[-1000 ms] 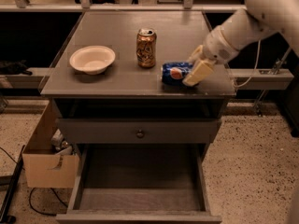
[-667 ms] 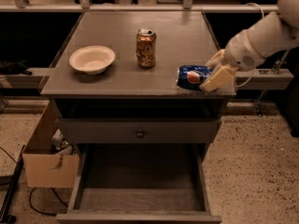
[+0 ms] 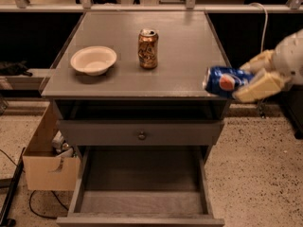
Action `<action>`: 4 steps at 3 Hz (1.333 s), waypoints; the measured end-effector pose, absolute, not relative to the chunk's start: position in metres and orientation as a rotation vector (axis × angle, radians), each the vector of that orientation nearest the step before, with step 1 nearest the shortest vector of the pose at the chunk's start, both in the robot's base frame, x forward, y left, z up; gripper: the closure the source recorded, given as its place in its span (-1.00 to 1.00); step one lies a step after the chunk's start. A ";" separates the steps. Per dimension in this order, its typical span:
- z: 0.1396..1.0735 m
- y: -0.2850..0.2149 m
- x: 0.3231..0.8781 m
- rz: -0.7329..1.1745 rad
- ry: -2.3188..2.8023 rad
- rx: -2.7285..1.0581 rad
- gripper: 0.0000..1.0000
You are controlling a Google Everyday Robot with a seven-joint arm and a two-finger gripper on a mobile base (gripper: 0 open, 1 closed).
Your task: Place pepsi can into middle drawer
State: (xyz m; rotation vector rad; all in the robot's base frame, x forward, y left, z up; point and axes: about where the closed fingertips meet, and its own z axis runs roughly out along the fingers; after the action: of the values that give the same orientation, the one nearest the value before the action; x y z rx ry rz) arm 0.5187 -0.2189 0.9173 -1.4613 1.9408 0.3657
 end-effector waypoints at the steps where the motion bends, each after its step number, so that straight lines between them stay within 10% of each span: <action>1: 0.879 -0.178 0.469 0.527 1.921 -1.382 1.00; 4: 0.787 -0.095 0.425 0.777 1.923 -1.375 1.00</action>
Offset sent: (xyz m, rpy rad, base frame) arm -0.1057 0.1233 -0.1434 0.3160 0.2636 0.0531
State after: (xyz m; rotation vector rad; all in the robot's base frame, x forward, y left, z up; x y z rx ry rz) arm 0.4251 -0.0947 0.7869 -1.3746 1.9227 0.7770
